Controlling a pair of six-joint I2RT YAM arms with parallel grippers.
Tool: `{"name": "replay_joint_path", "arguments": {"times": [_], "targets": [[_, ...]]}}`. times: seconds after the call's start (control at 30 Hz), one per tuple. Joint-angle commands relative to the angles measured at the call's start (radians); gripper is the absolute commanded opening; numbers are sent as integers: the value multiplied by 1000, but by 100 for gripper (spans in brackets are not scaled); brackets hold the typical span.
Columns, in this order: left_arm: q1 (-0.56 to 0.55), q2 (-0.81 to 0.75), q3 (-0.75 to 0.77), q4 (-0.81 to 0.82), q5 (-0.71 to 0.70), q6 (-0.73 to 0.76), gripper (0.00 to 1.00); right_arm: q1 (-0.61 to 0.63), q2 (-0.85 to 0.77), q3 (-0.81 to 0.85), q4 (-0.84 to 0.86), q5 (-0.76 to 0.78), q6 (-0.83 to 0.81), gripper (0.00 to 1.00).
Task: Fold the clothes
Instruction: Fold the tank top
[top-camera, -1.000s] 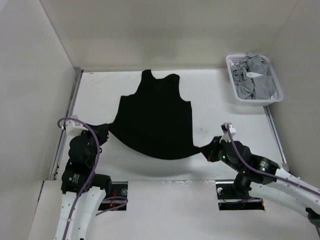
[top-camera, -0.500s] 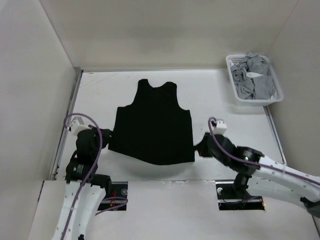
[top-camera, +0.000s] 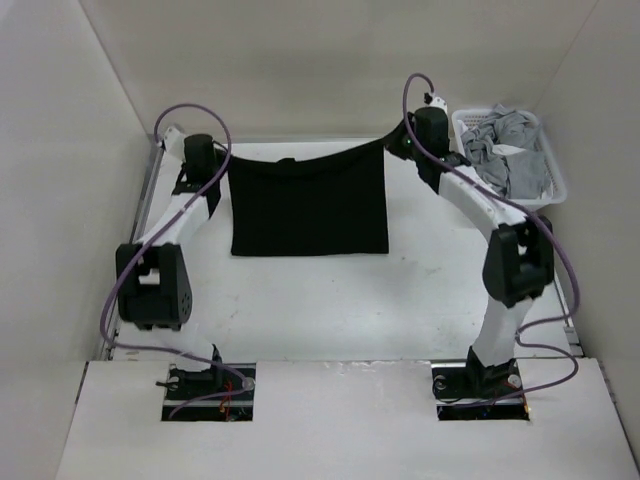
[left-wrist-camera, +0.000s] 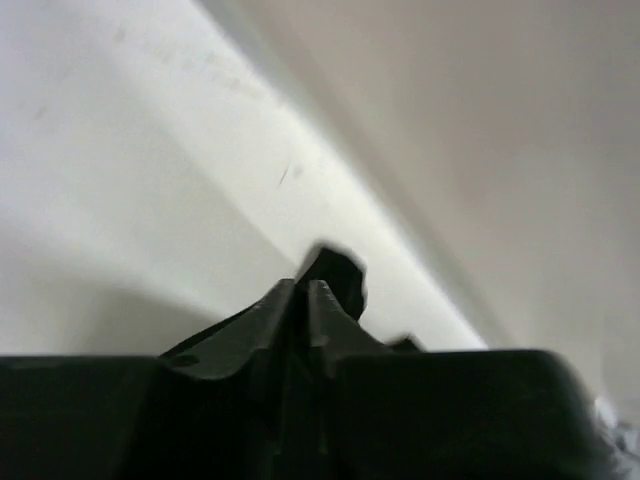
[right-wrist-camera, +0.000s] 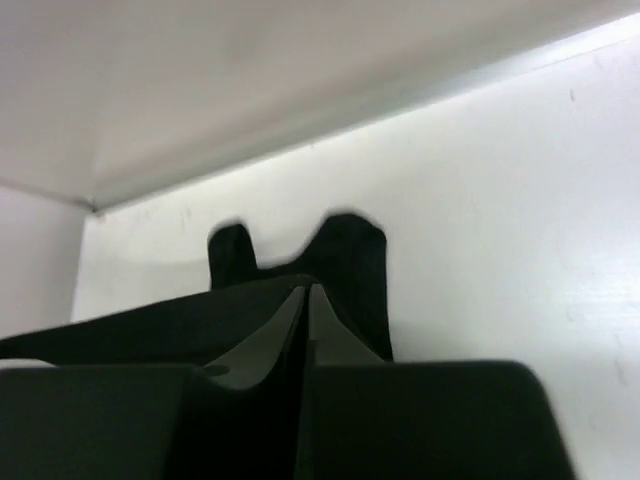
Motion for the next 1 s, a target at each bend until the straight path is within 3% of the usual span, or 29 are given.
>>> {"name": "replay_joint_path", "arguments": {"times": [0.0,0.07,0.13,0.23,0.3,0.4,0.47,0.57,0.67,0.97], "targets": [[15,153,178,102,29,47,22,-38,166,203,-2,-70,18,19],[38,189,191,73,45,43,35,-38,243,278,-36,-95,32,45],[60,123,96,74,40,7,39,-35,229,243,-42,-98,24,51],[60,-32,-108,141,20,3,36,-30,109,46,34,-92,13,48],[42,-153,-277,161,11,-8,35,-12,-5,-138,99,-83,18,37],[2,-303,-510,160,19,-52,34,31,-161,-409,207,-80,38,11],[-6,-377,-620,145,68,-43,35,66,-257,-578,272,-61,52,4],[29,-475,-768,131,151,-62,39,111,-367,-763,327,-26,79,4],[63,-503,-822,155,178,-85,41,134,-435,-860,357,-5,92,9],[92,-308,-814,299,272,-138,41,123,-430,-950,400,-17,119,28]]}}
